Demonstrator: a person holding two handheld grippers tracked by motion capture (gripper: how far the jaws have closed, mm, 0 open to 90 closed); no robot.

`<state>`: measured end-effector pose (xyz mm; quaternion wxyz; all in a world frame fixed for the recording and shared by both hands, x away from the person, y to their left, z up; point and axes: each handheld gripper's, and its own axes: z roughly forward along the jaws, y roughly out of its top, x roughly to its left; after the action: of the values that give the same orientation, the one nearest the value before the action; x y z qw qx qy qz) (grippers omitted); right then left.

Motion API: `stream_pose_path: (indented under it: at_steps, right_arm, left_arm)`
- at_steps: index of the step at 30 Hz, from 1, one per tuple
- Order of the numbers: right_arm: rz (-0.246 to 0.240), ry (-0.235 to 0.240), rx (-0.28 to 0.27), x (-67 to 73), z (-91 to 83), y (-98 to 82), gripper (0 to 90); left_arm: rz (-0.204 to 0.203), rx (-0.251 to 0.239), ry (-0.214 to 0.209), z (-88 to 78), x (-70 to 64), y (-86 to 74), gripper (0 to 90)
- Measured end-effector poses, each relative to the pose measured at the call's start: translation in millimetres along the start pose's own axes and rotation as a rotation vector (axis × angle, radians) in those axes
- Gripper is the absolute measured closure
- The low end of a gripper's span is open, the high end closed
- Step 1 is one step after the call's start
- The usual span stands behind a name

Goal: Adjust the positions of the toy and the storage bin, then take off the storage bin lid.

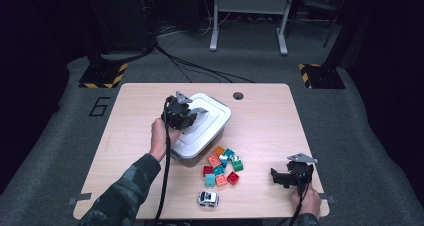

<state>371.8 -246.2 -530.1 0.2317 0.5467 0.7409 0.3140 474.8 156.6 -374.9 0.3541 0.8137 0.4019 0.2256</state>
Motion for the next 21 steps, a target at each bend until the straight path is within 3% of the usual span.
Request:
stream_pose_path:
  at_steps: [12, 21]
  right_arm:
    - [0.0, 0.0, 0.0, 0.0, 0.0, 0.0, 0.0]
    - [0.0, 0.0, 0.0, 0.0, 0.0, 0.0, 0.0]
  left_arm:
    - [0.019, -0.003, 0.006, 0.2, -0.9, 1.1, 67.6]
    - [0.024, -0.053, 0.016, -20.1, 3.9, 13.1, 67.8]
